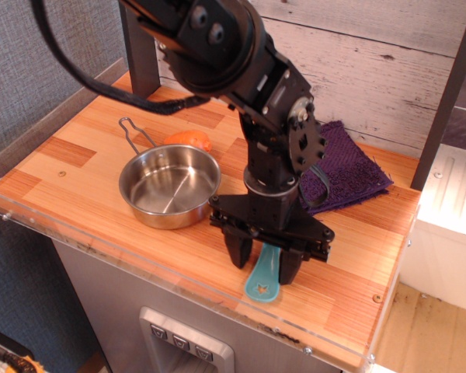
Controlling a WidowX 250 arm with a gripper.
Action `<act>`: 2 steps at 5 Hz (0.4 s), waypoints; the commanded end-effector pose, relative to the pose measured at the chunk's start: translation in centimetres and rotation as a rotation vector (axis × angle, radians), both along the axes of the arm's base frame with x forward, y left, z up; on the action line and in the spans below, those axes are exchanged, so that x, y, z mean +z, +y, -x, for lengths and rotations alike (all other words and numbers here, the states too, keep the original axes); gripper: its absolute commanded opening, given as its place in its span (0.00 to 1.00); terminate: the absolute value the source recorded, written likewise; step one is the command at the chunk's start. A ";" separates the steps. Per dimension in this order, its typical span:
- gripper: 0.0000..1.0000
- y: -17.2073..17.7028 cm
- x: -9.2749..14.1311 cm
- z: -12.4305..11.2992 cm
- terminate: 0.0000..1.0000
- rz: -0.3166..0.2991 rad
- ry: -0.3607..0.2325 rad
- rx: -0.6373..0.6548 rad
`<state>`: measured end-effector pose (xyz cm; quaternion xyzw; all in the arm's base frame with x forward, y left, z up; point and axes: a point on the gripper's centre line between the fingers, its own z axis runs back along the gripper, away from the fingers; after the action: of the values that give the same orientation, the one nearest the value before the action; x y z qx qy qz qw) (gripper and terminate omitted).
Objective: PICK UP THE BRUSH AND PUT ONT THE VIOLET TOWEL
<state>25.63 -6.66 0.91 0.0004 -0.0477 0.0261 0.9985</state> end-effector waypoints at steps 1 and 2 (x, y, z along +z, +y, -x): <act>0.00 0.3 0.6 -0.6 0.00 0.015 -0.017 0.006; 0.00 0.9 1.6 -0.5 0.00 0.015 -0.033 0.009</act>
<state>25.54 -5.85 1.45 -0.0038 -0.0403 0.0295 0.9987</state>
